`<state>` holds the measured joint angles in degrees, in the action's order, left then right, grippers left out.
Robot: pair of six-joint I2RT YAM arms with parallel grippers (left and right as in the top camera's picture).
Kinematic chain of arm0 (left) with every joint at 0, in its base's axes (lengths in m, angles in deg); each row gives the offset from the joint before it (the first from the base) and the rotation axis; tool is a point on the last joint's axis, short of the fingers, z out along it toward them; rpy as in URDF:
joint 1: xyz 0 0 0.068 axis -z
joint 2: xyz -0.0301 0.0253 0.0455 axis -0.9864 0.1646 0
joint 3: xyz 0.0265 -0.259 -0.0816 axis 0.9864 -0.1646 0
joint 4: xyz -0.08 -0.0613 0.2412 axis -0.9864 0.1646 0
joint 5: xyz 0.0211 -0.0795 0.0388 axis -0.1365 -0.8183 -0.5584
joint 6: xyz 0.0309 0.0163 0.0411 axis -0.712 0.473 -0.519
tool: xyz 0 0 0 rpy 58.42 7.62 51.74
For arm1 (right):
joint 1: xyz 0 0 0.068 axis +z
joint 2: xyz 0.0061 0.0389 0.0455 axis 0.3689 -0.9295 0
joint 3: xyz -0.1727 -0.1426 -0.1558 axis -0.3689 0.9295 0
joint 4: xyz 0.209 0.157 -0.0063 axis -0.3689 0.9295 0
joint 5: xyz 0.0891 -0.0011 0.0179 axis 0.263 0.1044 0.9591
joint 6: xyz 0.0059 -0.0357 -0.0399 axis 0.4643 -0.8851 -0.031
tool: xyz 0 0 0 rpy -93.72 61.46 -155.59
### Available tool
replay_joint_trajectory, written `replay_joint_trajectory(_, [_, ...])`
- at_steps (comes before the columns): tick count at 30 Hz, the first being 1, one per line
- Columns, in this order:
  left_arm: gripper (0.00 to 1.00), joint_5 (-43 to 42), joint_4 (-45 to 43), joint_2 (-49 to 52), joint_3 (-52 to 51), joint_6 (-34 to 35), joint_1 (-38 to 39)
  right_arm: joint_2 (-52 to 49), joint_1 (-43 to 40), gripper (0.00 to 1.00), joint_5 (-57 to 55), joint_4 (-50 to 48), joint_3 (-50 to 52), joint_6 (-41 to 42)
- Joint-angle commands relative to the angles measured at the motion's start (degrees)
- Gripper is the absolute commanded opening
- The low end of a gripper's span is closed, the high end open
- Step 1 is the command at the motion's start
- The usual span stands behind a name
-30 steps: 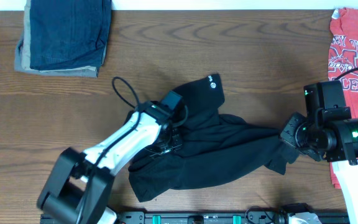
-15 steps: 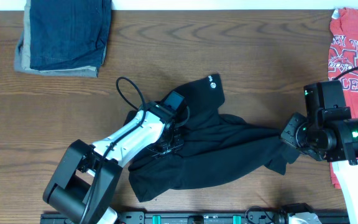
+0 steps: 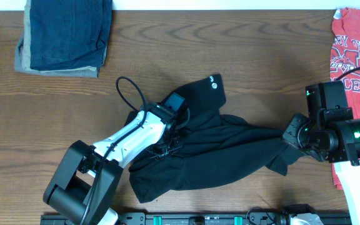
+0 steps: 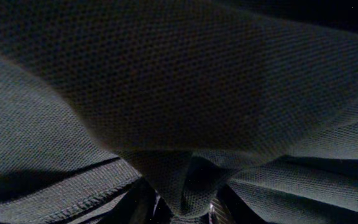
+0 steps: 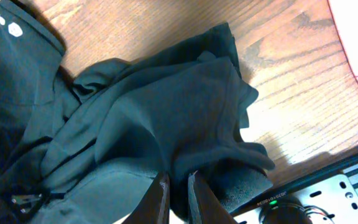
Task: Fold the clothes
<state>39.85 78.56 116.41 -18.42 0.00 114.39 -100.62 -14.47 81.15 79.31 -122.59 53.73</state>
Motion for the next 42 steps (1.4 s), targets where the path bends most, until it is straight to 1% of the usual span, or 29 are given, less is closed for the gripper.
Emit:
replay_joint_trajectory(1, [0.29,1.9,1.0,-1.1,-0.4,0.3,0.0,0.3,-0.6,0.1,-1.7,0.1,-1.0,-0.5])
replay_joint_trajectory(8, [0.31,2.1,1.6,-5.2,-0.4,0.3,0.0,0.3,-0.6,0.11,-2.2,0.0,-1.0,-0.5])
replay_joint_trajectory(14, [0.34,2.0,2.1,-5.5,-0.5,0.3,0.0,0.3,-0.6,0.11,-2.2,0.0,-0.9,-0.5])
replay_joint_trajectory(23, [0.35,1.6,2.4,-5.5,-2.5,0.5,0.0,0.3,-0.6,0.11,-2.2,0.0,0.1,-0.5])
replay_joint_trajectory(28, [0.35,1.6,1.4,-5.5,-3.7,1.7,0.0,0.3,-0.6,0.11,-2.2,-0.2,0.1,-0.5])
replay_joint_trajectory(40, [0.35,1.6,-1.2,-5.5,-4.5,1.6,0.0,0.3,-0.6,0.12,-2.2,-0.2,0.1,-0.5])
replay_joint_trajectory(42, [0.32,1.6,-1.2,-5.5,-4.6,1.6,0.0,0.3,-0.6,0.12,-2.2,-0.2,0.1,-0.5])
